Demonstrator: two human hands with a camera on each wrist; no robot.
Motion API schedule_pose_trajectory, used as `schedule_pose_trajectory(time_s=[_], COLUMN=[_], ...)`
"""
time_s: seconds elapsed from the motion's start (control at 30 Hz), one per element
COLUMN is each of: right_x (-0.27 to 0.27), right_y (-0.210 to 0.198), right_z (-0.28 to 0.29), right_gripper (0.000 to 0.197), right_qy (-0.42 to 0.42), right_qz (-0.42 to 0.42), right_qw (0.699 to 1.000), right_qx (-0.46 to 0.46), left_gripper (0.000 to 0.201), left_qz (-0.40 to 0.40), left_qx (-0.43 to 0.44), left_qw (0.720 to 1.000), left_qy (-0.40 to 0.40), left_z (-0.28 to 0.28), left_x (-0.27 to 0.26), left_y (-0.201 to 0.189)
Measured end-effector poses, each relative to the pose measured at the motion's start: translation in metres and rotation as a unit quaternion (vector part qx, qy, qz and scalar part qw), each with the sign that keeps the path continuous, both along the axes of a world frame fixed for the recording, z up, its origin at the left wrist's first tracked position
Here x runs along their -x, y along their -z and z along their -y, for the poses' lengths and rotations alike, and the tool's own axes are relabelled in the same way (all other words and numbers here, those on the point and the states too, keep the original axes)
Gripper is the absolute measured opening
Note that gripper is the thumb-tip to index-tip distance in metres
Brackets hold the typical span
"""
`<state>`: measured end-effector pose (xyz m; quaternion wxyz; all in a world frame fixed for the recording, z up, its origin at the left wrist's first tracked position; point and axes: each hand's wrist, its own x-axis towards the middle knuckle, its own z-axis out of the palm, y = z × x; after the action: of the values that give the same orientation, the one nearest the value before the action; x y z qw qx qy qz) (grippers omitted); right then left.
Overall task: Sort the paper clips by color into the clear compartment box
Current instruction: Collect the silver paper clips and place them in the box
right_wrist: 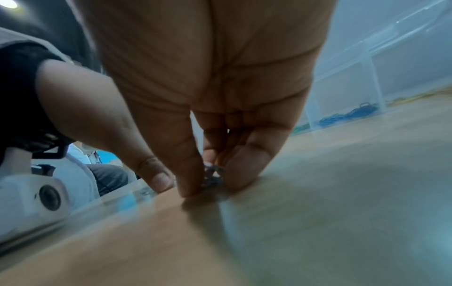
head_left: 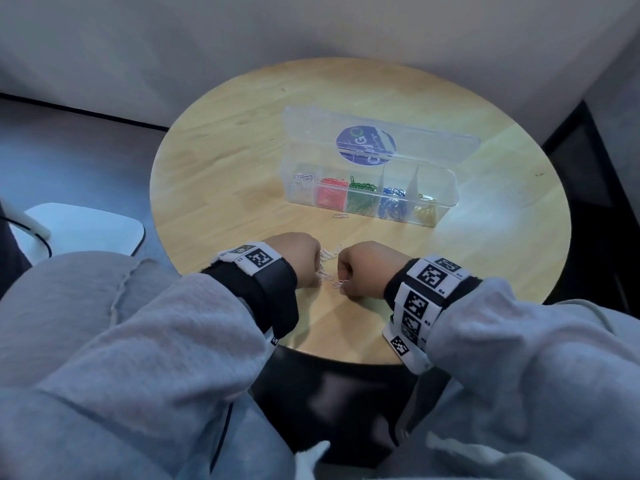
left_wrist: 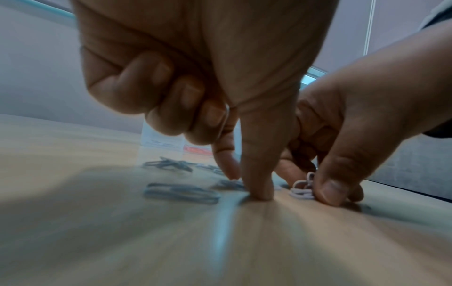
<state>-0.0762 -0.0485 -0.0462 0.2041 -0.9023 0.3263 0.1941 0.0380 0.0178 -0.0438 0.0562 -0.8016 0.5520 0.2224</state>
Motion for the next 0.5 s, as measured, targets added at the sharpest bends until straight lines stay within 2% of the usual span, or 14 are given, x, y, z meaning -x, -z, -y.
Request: schedule_pose_trajectory(time_s=[0.13, 0.27, 0.33, 0.5], right_x=[0.0010, 0.0024, 0.0027, 0.0077], right_y=[-0.0013, -0.0026, -0.0031, -0.0037], right_z=[0.0005, 0.0025, 0.0041, 0.0092], right_gripper=[0.009, 0.011, 0.011, 0.013], right_qy=[0.008, 0.009, -0.001, 0.010], right_qz=[-0.005, -0.014, -0.023, -0.023], right_qw=[1.000, 1.000, 1.000, 0.999], right_qx=[-0.008, -0.017, -0.018, -0.019], left_gripper=[0.009, 0.030, 0.033, 0.013], left_qz=[-0.010, -0.018, -0.019, -0.031], left_qx=[0.000, 0.014, 0.008, 0.000], left_qw=[1.000, 0.998, 0.997, 0.998], left_qy=[0.007, 0.052, 0.073, 0.052], left_z=[0.0002, 0.0000, 0.0013, 0.0071], left_x=[0.0010, 0.0012, 0.0029, 0.0031], left_y=[-0.0008, -0.0021, -0.0032, -0.0008])
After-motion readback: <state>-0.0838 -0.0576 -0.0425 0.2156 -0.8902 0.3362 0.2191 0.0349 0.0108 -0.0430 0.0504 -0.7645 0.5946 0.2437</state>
